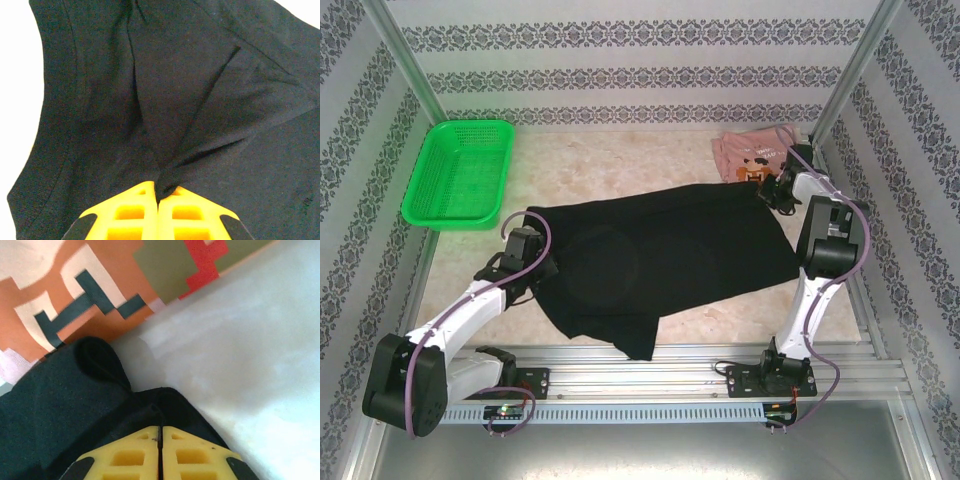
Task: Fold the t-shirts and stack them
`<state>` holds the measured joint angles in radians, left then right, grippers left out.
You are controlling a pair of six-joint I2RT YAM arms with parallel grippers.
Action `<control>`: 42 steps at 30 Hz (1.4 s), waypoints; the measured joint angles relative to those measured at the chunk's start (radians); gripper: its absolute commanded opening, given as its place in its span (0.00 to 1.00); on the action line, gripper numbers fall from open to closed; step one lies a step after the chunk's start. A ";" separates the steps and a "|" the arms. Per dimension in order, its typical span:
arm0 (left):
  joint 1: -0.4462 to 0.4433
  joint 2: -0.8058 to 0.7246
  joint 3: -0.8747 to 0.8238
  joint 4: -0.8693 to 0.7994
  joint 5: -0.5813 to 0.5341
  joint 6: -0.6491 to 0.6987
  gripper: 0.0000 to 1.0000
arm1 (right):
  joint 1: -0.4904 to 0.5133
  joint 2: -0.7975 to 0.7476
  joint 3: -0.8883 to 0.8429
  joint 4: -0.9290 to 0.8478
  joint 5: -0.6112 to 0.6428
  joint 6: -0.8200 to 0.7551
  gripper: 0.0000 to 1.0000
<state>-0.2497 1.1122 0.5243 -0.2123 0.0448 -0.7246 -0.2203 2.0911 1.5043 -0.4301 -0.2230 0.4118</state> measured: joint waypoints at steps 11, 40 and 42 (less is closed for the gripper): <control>0.000 -0.048 -0.038 -0.029 0.018 -0.053 0.58 | -0.042 -0.090 -0.059 -0.007 0.052 0.046 0.43; 0.061 0.425 0.342 -0.106 -0.041 -0.108 0.82 | 0.092 0.177 0.346 -0.285 0.057 -0.036 0.42; 0.069 0.448 0.342 -0.094 -0.050 -0.119 0.82 | 0.092 0.186 0.367 -0.297 0.067 -0.047 0.38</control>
<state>-0.1810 1.5604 0.8661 -0.3065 -0.0055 -0.8440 -0.1287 2.2772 1.8709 -0.7269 -0.1558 0.3653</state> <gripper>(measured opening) 0.825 0.413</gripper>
